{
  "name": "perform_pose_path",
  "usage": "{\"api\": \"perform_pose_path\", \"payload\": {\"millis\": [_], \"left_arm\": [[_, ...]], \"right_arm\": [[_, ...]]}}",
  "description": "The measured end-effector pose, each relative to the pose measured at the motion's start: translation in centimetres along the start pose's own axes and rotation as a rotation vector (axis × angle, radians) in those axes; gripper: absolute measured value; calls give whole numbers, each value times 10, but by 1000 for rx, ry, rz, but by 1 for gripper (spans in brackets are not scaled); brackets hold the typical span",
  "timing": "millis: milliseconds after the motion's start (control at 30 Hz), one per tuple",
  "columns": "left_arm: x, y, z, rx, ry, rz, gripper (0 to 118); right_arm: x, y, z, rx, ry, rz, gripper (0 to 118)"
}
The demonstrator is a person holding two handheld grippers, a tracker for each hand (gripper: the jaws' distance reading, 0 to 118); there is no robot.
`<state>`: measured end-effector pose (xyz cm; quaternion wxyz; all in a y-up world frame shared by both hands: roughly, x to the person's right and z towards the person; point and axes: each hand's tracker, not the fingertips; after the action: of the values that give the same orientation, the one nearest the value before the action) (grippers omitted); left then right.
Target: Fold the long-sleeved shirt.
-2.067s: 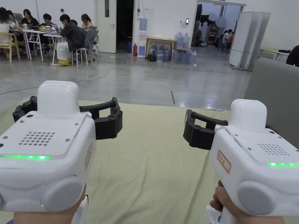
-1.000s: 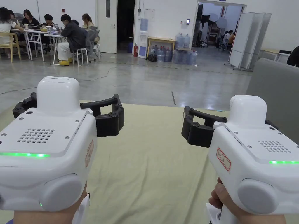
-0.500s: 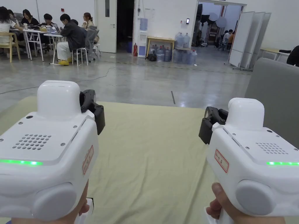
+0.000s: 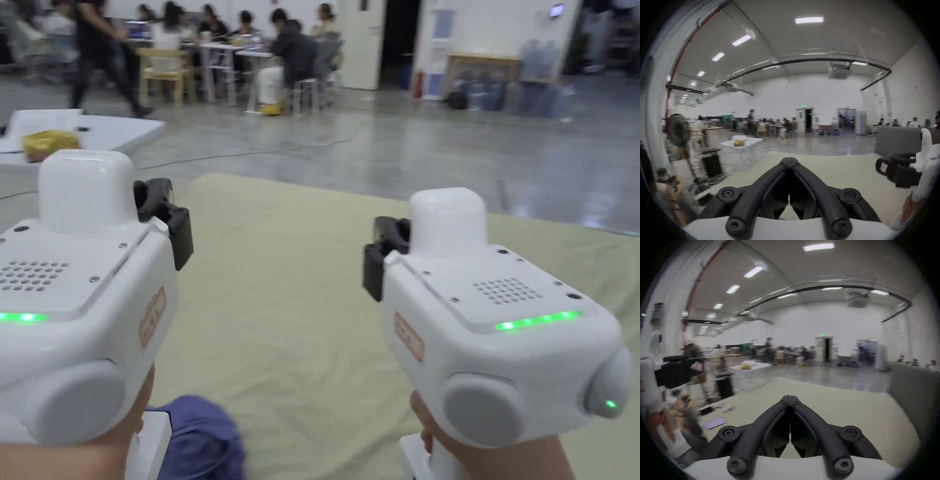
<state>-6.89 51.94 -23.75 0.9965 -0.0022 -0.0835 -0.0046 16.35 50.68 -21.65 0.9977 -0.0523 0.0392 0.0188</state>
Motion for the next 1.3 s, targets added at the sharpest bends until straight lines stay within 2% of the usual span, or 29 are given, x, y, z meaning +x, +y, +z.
{"api": "perform_pose_path", "payload": {"millis": [67,133,233,300,367,400,467,500,567,633,700,733,767,800,833,933,967,1067,1100,1133,1167,1200,1233,1300], "left_arm": [[-47,-3,3,-48,104,8,0],[-81,-10,9,-103,187,-12,0],[-106,-28,1,-203,196,-31,0],[-108,-48,-14,-281,159,-45,0],[-106,-78,-39,-387,91,-40,0],[-105,-102,-57,-468,67,-28,0],[-101,-144,-85,-617,27,-12,0],[-102,-170,-100,-694,-21,74,0],[-104,-211,-125,-823,-76,187,0],[-104,-248,-147,-910,-97,223,0],[-103,-272,-150,-963,-63,187,4],[-104,-282,-155,-981,-57,185,27],[-104,-290,-159,-1001,-50,194,81],[-105,-298,-162,-1027,-53,204,118],[-117,-298,-164,-947,-19,224,118],[-126,-303,-195,-1017,-33,222,118],[-124,-310,-176,-1023,-29,221,118],[-127,-327,-194,-1089,-3,166,116],[-123,-330,-199,-1145,16,140,93],[-126,-331,-201,-1120,9,144,50],[-129,-328,-200,-1086,-45,223,17],[-129,-319,-198,-1047,-52,280,17],[-126,-308,-193,-1001,-21,272,17],[-116,-279,-190,-945,-93,230,17]], "right_arm": [[-50,-3,-18,-20,148,13,3],[-91,-11,-28,-28,246,24,3],[-119,-24,-30,-65,345,64,3],[-119,-38,-34,-125,366,104,3],[-111,-53,-39,-196,336,117,3],[-103,-60,-49,-301,351,117,3],[-86,-74,-59,-399,376,49,3],[-78,-82,-61,-397,349,46,3],[-69,-91,-64,-398,275,90,3],[-59,-96,-68,-420,273,60,3],[-53,-99,-75,-453,297,-9,3],[-51,-101,-78,-461,300,-25,3],[-50,-102,-81,-465,302,-28,3],[-51,-102,-84,-468,304,-29,3],[-51,-103,-87,-473,309,-33,3],[-54,-106,-91,-483,316,-31,3],[-54,-108,-92,-489,318,-34,3],[-52,-111,-92,-509,329,-50,3],[-50,-112,-90,-513,322,-51,3],[-48,-112,-88,-517,314,-48,3],[-44,-113,-86,-519,304,-46,3],[-41,-113,-83,-520,297,-47,3],[-36,-113,-80,-519,289,-49,3],[-24,-110,-71,-509,263,-62,3]]}}
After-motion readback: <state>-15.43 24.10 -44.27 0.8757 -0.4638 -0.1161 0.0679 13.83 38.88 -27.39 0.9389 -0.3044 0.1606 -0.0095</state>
